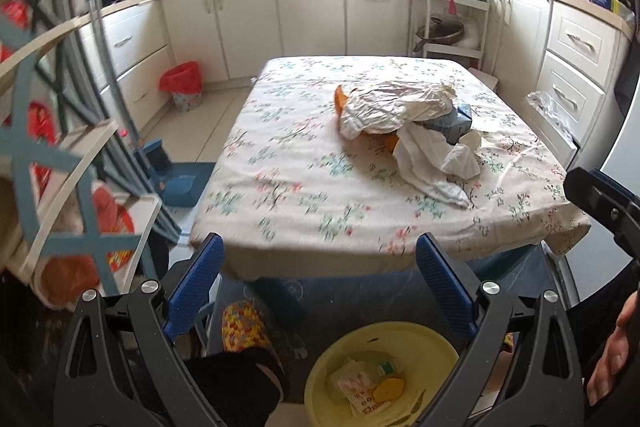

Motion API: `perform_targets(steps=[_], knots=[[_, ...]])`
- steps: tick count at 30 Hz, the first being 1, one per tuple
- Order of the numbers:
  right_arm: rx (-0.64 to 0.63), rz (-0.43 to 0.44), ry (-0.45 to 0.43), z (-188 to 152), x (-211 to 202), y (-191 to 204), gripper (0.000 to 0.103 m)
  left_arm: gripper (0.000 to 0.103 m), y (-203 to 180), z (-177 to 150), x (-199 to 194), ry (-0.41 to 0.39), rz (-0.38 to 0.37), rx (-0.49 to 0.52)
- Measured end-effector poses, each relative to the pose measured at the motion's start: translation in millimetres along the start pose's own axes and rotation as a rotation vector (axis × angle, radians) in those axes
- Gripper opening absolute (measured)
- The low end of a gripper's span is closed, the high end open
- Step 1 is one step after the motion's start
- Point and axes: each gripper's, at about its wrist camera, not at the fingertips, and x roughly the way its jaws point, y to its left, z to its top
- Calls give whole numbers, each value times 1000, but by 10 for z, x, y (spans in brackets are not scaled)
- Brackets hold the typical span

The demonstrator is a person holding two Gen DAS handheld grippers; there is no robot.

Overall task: Collect trash
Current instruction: 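Move both tools back up toward the remaining trash pile on the table, then reach the left tool to the white plastic bag and close on it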

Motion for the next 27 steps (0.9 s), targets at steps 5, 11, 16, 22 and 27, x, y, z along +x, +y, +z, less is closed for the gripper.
perform_targets(steps=[5,11,16,22,27], knots=[[76,-10,25,36,71,-182,85,92,-172,290,314,14,-27,58],[148,-8,55,25,94,-362,85,92,-570,630,659,-2,-69,185],[207,0,78,18,109,-503,85,92,-902,929,971,-15,-106,259],[266,16,105,8,137,-650,85,91,-1056,1181,1395,33,-162,224],[313,28,127,0,167,-758,85,55,-1127,1240,1641,80,-221,183]])
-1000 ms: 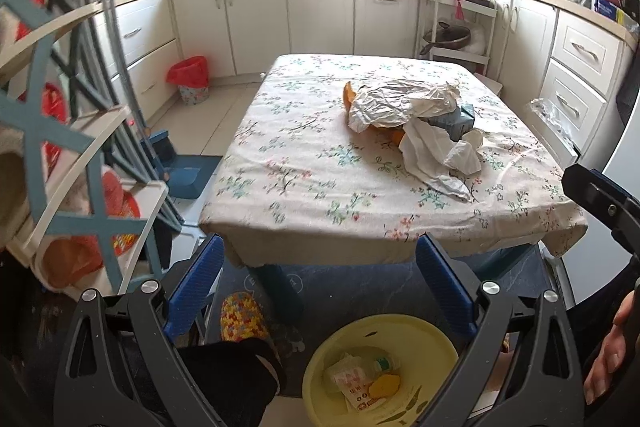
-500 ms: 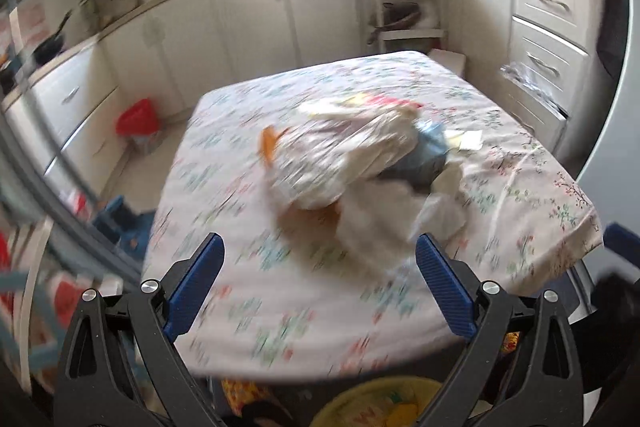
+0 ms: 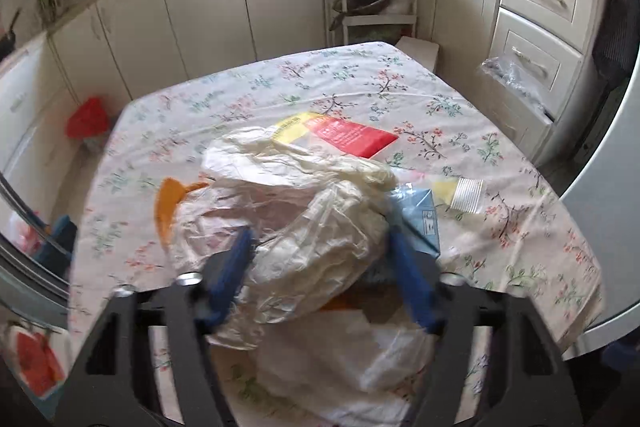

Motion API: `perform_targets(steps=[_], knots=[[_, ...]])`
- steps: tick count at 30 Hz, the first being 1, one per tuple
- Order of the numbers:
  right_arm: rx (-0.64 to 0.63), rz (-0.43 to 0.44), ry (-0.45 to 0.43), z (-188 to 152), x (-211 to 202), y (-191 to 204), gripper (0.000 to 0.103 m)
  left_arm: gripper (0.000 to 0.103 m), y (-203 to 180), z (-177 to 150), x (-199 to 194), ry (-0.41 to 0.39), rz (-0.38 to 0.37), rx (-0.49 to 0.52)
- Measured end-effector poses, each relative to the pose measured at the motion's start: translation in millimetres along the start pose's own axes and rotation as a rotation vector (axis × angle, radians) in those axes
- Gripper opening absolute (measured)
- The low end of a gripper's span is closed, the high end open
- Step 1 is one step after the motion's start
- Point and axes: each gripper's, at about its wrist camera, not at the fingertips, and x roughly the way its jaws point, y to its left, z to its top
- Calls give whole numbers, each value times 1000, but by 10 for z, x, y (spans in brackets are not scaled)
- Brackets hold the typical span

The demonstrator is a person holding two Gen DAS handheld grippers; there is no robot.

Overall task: Collect trash
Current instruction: 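Reach the left tool to the white plastic bag and close on it, then grasp the white tissue with the right tool while the left tool holds the plastic bag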

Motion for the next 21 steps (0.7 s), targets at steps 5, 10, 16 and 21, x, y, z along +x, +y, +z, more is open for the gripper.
perform_targets(steps=[5,10,16,21], knots=[[20,13,6,25,-6,-38,85,18,67,38,-13,-7,-27,-38],[11,17,7,19,-19,-16,85,13,179,88,-265,-63,-29,-71],[-18,2,22,-16,26,31,85,12,491,85,-823,-129,-26,-129],[-61,-7,48,-47,124,129,85,12,746,-109,-1260,-157,-18,-159]])
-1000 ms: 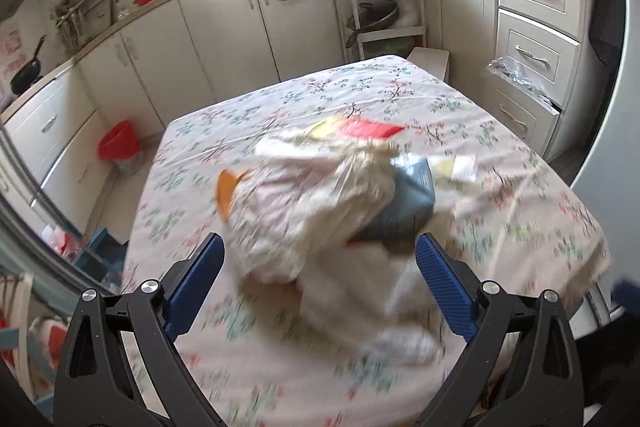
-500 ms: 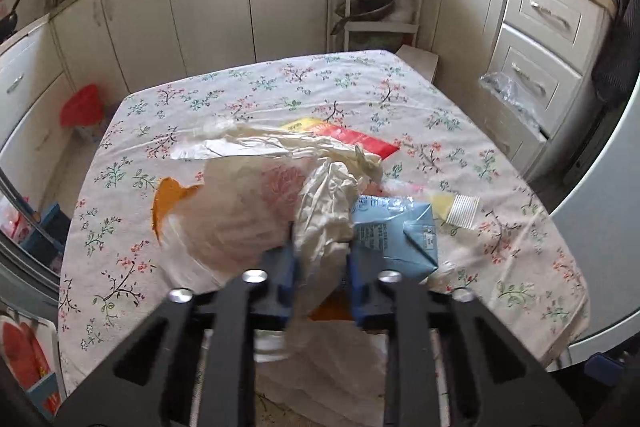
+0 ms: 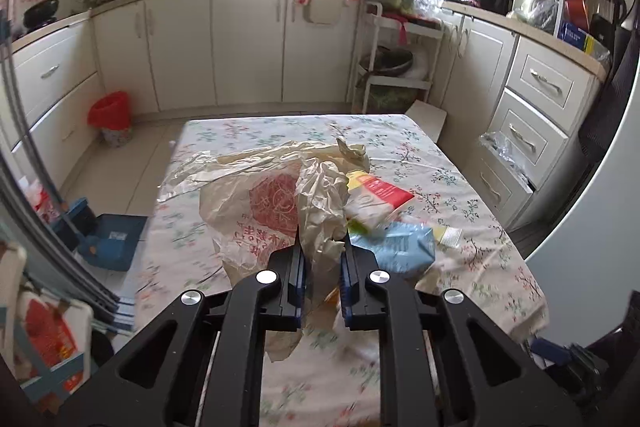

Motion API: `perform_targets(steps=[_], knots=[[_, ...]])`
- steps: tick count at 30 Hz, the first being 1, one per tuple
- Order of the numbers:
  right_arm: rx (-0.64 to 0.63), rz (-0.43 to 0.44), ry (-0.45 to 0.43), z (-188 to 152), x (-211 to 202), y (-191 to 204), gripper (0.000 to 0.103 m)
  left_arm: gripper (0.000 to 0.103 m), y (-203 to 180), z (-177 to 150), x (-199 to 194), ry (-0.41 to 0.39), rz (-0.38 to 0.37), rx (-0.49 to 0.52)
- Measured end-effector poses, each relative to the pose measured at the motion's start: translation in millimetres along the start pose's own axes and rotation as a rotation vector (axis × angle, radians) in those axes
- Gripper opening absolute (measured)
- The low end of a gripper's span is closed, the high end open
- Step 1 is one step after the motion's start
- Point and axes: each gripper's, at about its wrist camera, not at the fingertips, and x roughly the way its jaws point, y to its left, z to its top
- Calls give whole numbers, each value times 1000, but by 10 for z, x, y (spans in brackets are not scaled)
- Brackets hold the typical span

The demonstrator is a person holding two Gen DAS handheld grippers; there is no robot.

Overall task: Collect trash
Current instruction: 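Grasp the white tissue with the right tool while the left tool holds the plastic bag, then carry bag and tissue over the yellow bucket and open both tools to drop them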

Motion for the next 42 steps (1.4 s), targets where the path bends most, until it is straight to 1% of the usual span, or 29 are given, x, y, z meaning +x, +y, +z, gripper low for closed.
perform_targets(steps=[3,7,11,16,18,20,21,23,24,25,27,29,31,34,36,42], knots=[[-36,1,28,19,134,118,85,12,193,-99,-155,-4,1,-48],[-116,22,43,111,384,405,85,12,404,-168,-232,-9,-8,-120],[-197,52,65,226,681,650,85,12,486,-200,-293,-23,-18,-130],[-296,28,125,342,1119,824,85,13,585,-210,-328,-25,-36,-146],[-331,0,157,340,1270,856,85,13,610,-206,-344,-30,-40,-147],[-367,-31,191,311,1403,868,82,13,614,-203,-352,-33,-42,-146],[-380,-46,201,286,1445,869,76,13,620,-202,-354,-34,-44,-146],[-402,-57,190,254,1442,866,68,13,618,-204,-358,-34,-47,-147],[-409,-67,188,247,1434,868,60,13,622,-201,-357,-34,-48,-148],[-401,-51,194,259,1422,850,44,13,625,-197,-357,-35,-49,-149],[-377,-33,199,279,1392,817,26,13,627,-198,-360,-36,-51,-150],[-362,-9,177,285,1297,800,17,13,618,-205,-364,-37,-52,-150],[-335,31,169,303,1218,769,13,13,618,-206,-368,-38,-53,-150],[-281,90,146,338,1086,720,11,13,628,-214,-383,-41,-54,-155],[-206,152,144,375,1011,652,10,13,632,-209,-388,-40,-57,-158],[-47,287,122,455,816,483,10,12,648,-219,-411,-43,-66,-163]])
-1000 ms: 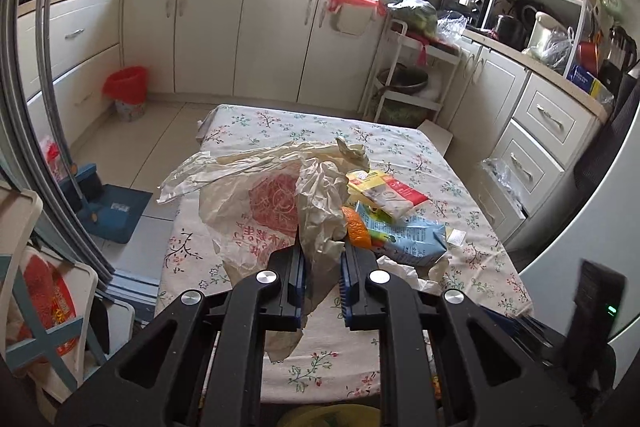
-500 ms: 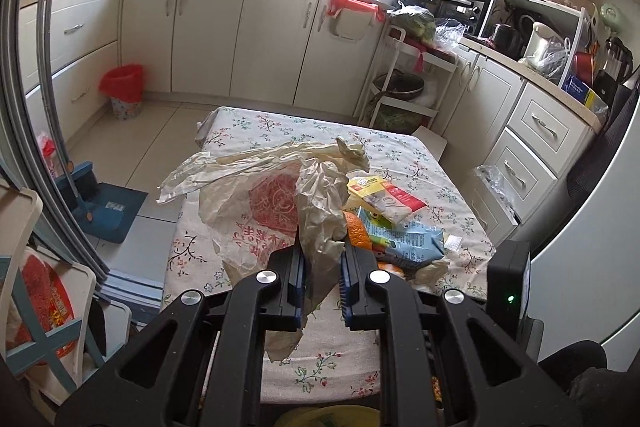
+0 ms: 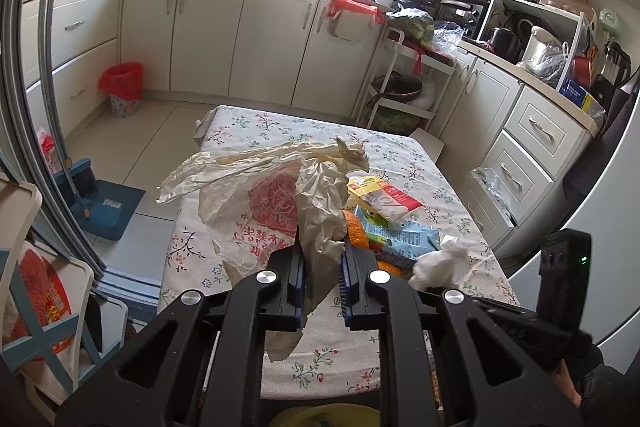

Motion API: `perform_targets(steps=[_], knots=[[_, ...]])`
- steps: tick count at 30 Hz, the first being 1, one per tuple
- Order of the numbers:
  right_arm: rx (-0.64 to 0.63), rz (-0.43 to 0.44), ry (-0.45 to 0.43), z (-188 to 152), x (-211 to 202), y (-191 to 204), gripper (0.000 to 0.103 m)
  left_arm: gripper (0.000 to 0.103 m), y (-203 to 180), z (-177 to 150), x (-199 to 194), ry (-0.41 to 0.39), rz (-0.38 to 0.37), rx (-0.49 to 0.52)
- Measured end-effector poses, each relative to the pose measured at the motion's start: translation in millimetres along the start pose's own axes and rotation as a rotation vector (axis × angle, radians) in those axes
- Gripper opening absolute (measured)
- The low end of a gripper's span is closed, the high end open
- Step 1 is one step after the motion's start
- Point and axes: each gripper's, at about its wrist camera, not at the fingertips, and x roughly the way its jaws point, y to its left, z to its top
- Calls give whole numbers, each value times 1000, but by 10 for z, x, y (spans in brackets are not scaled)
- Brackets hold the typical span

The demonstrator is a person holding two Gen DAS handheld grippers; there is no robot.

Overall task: Collect trash
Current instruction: 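Carry bag and tissue over the yellow bucket and open both tools to drop them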

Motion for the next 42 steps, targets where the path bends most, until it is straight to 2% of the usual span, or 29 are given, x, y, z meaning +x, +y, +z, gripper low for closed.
perform_targets(steps=[5,13,24,34,42], knots=[[39,76,-36,-39,-218,40,10,12,-14,-50,-70,-14,-8,8],[41,146,-64,-236,-539,127,10,12,-89,-295,-289,-28,-20,15],[43,149,-8,-716,-711,131,10,12,-290,-883,-662,24,-67,-2],[58,111,71,-1080,-715,126,10,12,-297,-1484,-869,135,-142,-97],[119,52,210,-1413,-506,15,10,13,-216,-2033,-718,315,-234,-280]])
